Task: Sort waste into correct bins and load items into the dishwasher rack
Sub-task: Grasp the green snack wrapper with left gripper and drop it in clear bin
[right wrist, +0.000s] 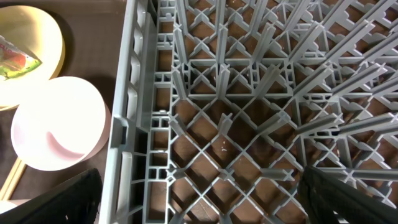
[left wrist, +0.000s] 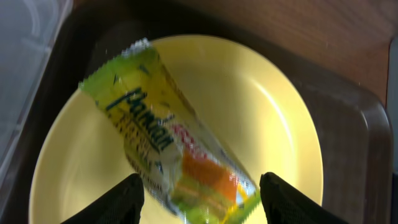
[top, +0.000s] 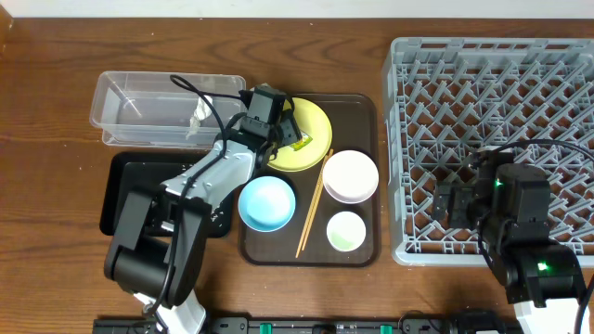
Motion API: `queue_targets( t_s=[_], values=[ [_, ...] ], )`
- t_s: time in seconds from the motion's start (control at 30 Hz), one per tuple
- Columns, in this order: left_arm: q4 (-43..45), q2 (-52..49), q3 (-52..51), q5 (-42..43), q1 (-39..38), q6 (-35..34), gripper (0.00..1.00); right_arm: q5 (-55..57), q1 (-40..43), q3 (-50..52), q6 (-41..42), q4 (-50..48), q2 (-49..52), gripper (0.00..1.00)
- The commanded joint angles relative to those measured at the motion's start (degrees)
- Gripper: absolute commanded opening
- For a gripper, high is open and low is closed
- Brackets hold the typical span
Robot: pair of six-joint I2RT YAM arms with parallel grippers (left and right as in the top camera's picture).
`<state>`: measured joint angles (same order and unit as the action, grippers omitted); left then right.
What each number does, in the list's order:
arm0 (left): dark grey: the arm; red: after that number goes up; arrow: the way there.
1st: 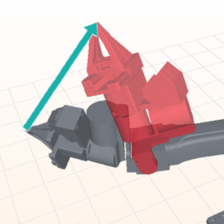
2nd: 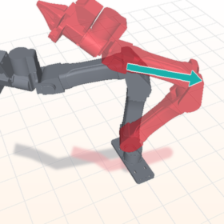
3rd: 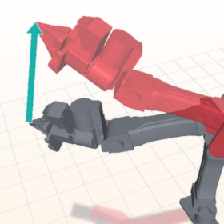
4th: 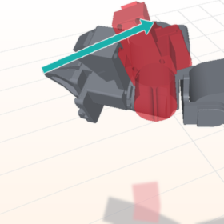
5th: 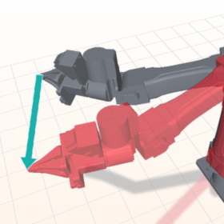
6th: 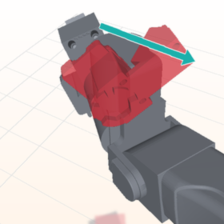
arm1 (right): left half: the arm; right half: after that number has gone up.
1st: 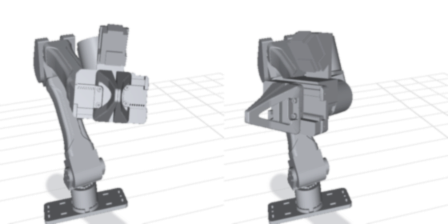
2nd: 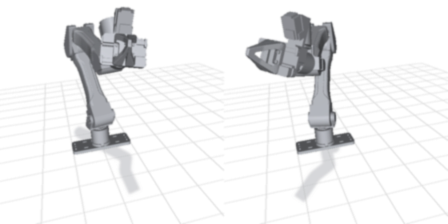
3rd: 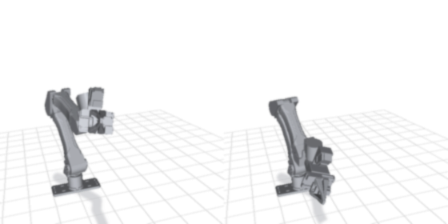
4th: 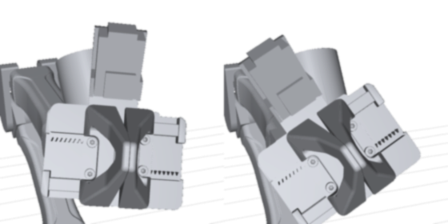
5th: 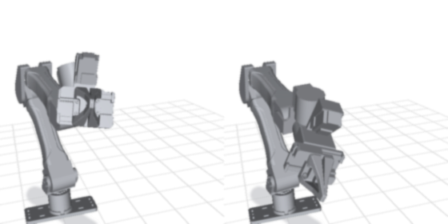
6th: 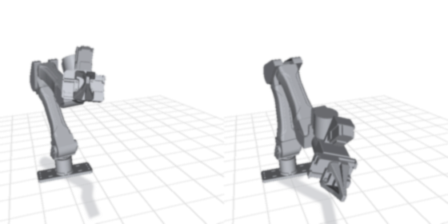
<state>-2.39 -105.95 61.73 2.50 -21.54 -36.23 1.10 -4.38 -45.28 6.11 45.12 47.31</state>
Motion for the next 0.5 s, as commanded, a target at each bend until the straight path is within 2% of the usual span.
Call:
queue_targets(
  t_s=[0.0,0.47],
  values=[
    [1.6,-2.3,0.4,-2.1,0.1,-1.0,0.63,0.4,0.3,-1.2,0.5,0.0,0.0,0.99],
    [7.7,-8.0,0.4,-3.2,0.1,-1.0,0.64,0.4,0.3,-1.2,0.5,0.0,0.0,0.99]
  ],
)
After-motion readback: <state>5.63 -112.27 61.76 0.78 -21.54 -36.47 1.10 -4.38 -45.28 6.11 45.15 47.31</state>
